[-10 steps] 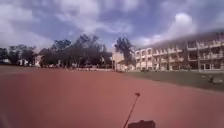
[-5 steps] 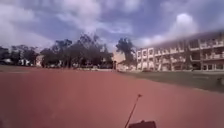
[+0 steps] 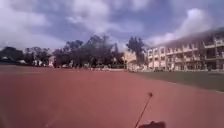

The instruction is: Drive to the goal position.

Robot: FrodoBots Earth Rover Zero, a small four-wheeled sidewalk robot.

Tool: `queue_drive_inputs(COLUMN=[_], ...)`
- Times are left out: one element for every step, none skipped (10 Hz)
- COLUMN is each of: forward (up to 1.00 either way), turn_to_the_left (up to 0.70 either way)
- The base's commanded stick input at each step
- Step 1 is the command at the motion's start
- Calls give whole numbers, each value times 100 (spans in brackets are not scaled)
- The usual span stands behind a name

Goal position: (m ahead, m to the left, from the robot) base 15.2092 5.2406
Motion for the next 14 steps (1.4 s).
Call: queue_drive_inputs(forward=[70,70,70,70,70,70,70,70,70,70,70,70,70,70], turn_to_the_left=[1,0,0,0,0,0,0,0,0,0,0,0,0,0])
